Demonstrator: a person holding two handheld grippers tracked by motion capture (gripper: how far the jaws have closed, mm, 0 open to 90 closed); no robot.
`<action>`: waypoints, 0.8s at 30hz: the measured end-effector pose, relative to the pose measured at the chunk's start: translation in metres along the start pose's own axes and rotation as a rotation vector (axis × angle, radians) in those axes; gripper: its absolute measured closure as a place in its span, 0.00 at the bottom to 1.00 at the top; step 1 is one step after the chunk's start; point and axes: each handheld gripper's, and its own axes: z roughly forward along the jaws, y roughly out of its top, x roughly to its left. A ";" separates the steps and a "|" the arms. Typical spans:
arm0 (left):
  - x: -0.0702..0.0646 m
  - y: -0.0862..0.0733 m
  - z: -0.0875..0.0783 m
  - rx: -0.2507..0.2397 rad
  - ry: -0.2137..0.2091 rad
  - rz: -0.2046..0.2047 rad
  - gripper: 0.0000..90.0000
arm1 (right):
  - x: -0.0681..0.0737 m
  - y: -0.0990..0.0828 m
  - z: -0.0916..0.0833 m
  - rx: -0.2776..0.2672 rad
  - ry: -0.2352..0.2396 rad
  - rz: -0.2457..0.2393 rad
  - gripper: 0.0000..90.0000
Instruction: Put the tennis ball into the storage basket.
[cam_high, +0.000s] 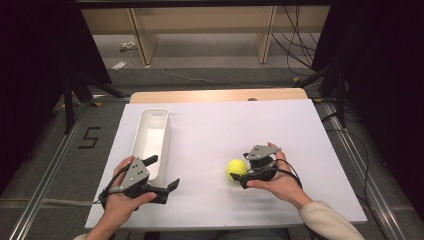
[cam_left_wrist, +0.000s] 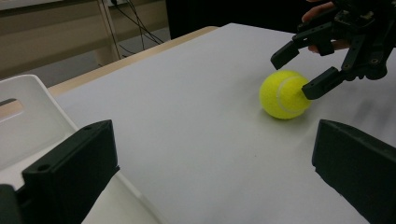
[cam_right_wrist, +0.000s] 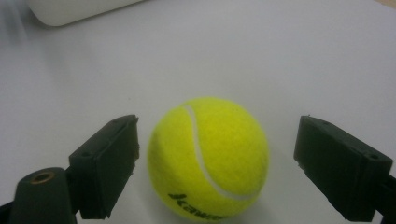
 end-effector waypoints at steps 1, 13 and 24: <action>0.000 0.000 0.000 -0.001 0.000 0.000 0.00 | 0.000 0.001 0.003 0.005 0.003 -0.002 0.16; 0.000 0.000 0.000 -0.001 -0.001 0.001 0.00 | 0.004 0.003 0.022 0.060 0.020 -0.042 0.16; 0.000 0.000 0.000 -0.001 -0.004 0.002 0.00 | 0.003 0.000 0.027 0.100 0.009 -0.036 0.21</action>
